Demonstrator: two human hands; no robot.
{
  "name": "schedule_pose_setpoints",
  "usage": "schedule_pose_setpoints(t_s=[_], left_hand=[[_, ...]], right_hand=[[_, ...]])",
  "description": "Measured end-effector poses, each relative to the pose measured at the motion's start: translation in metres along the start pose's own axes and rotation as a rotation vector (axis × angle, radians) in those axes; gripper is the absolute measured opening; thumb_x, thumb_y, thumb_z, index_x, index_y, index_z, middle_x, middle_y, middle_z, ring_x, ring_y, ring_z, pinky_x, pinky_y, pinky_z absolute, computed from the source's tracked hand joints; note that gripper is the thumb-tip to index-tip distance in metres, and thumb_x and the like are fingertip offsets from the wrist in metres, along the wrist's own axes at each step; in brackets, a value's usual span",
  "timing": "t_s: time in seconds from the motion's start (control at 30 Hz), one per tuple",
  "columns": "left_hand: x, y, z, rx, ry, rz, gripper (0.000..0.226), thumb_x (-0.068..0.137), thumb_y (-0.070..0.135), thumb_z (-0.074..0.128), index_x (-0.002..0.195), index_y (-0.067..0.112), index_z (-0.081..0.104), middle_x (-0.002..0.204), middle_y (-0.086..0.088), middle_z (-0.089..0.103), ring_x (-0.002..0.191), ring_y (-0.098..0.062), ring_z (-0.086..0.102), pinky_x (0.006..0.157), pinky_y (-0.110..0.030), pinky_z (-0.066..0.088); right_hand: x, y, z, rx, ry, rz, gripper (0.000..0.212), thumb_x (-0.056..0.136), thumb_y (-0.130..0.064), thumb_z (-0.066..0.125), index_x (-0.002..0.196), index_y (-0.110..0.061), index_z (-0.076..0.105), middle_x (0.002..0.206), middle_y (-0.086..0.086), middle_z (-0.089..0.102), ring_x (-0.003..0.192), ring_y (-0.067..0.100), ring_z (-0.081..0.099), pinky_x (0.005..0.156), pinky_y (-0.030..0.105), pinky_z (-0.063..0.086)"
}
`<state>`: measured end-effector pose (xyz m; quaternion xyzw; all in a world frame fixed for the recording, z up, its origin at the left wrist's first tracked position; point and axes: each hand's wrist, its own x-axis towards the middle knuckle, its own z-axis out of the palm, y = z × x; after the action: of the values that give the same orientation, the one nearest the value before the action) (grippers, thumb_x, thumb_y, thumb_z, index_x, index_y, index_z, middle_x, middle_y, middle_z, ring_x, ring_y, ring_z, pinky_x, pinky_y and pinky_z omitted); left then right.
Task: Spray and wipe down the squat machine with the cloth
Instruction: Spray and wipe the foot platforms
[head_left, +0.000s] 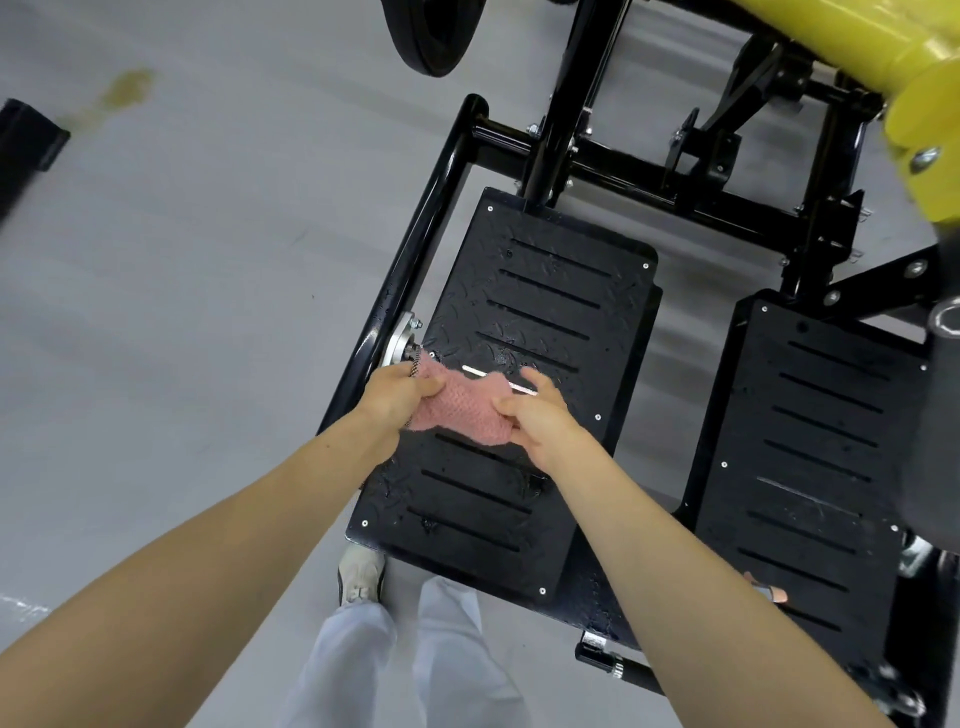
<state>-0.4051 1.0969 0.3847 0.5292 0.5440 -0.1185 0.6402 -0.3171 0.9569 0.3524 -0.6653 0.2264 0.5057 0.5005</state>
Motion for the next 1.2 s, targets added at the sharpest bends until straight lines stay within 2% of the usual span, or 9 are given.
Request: schedule_pose_setpoints(t_s=[0.13, 0.23, 0.37, 0.5, 0.57, 0.73, 0.87, 0.93, 1.2], left_hand=[[0.008, -0.002, -0.010, 0.086, 0.002, 0.008, 0.085, 0.080, 0.003, 0.073, 0.148, 0.021, 0.025, 0.144, -0.012, 0.041, 0.125, -0.028, 0.048, 0.107, -0.047, 0.039], [0.005, -0.002, -0.012, 0.208, -0.165, 0.075, 0.107, 0.078, -0.017, 0.065, 0.151, 0.035, 0.007, 0.148, -0.015, 0.036, 0.129, -0.026, 0.044, 0.106, -0.038, 0.034], [0.007, -0.012, -0.010, 0.613, -0.198, 0.219, 0.081, 0.076, -0.020, 0.063, 0.143, 0.021, 0.043, 0.144, -0.009, 0.040, 0.127, -0.028, 0.047, 0.103, -0.028, 0.040], [0.010, -0.011, -0.013, 0.830, -0.148, 0.396, 0.037, 0.082, -0.011, 0.063, 0.115, 0.006, 0.067, 0.116, -0.009, 0.061, 0.094, -0.004, 0.058, 0.098, -0.019, 0.041], [0.012, -0.006, -0.013, 0.789, -0.158, 0.389, 0.020, 0.085, -0.008, 0.061, 0.098, 0.005, 0.069, 0.109, -0.005, 0.052, 0.088, 0.007, 0.052, 0.104, -0.021, 0.036], [0.015, 0.005, -0.016, 0.484, -0.295, 0.133, 0.023, 0.091, 0.024, 0.061, 0.107, 0.007, 0.063, 0.121, 0.007, 0.050, 0.112, -0.007, 0.044, 0.106, -0.032, 0.028], [0.015, 0.008, -0.006, 0.319, -0.210, 0.109, 0.020, 0.095, 0.026, 0.054, 0.107, 0.012, 0.062, 0.119, 0.000, 0.058, 0.116, -0.017, 0.049, 0.098, -0.032, 0.027], [0.016, 0.009, 0.001, 0.313, -0.175, 0.127, 0.018, 0.096, 0.025, 0.054, 0.101, 0.009, 0.061, 0.119, 0.001, 0.056, 0.115, -0.015, 0.047, 0.098, -0.032, 0.025], [0.024, -0.006, 0.003, 0.653, 0.059, 0.474, 0.029, 0.098, 0.030, 0.049, 0.101, 0.002, 0.053, 0.084, -0.013, 0.060, 0.075, -0.025, 0.057, 0.066, -0.038, 0.048]], right_hand=[[-0.003, 0.000, -0.010, -0.173, -0.024, -0.114, 0.082, 0.080, 0.012, 0.065, 0.143, -0.030, 0.034, 0.120, 0.004, 0.054, 0.117, 0.023, 0.055, 0.105, 0.044, 0.042], [-0.010, 0.000, -0.011, -0.383, -0.067, -0.219, 0.069, 0.076, 0.016, 0.065, 0.135, -0.015, 0.050, 0.120, 0.004, 0.055, 0.116, 0.020, 0.054, 0.100, 0.028, 0.042], [-0.013, 0.004, -0.006, -0.713, 0.016, -0.408, 0.050, 0.075, 0.009, 0.070, 0.120, -0.013, 0.065, 0.118, 0.007, 0.056, 0.110, 0.020, 0.054, 0.090, 0.019, 0.040], [-0.009, 0.002, -0.010, -0.860, 0.111, -0.510, 0.009, 0.079, -0.003, 0.072, 0.079, 0.006, 0.071, 0.082, 0.006, 0.050, 0.080, 0.021, 0.051, 0.061, 0.017, 0.039], [-0.006, -0.001, -0.016, -0.811, 0.110, -0.460, 0.029, 0.079, -0.013, 0.074, 0.065, 0.009, 0.061, 0.083, 0.005, 0.051, 0.081, 0.021, 0.054, 0.068, 0.025, 0.044], [-0.010, -0.014, -0.024, -0.335, 0.040, -0.228, 0.027, 0.091, -0.029, 0.058, 0.102, -0.005, 0.066, 0.104, 0.004, 0.066, 0.091, 0.019, 0.062, 0.076, 0.026, 0.047], [-0.005, -0.010, -0.020, -0.293, -0.029, -0.157, 0.041, 0.101, -0.043, 0.036, 0.114, -0.013, 0.060, 0.099, 0.002, 0.065, 0.090, 0.017, 0.062, 0.082, 0.033, 0.050], [-0.002, -0.008, -0.017, -0.285, 0.001, -0.152, 0.049, 0.101, -0.046, 0.033, 0.127, -0.011, 0.054, 0.121, 0.004, 0.061, 0.109, 0.018, 0.058, 0.096, 0.038, 0.047], [0.002, -0.003, -0.012, -0.114, -0.066, -0.086, 0.039, 0.089, -0.027, 0.067, 0.121, -0.011, 0.052, 0.116, 0.005, 0.066, 0.099, 0.018, 0.065, 0.074, 0.028, 0.053]])
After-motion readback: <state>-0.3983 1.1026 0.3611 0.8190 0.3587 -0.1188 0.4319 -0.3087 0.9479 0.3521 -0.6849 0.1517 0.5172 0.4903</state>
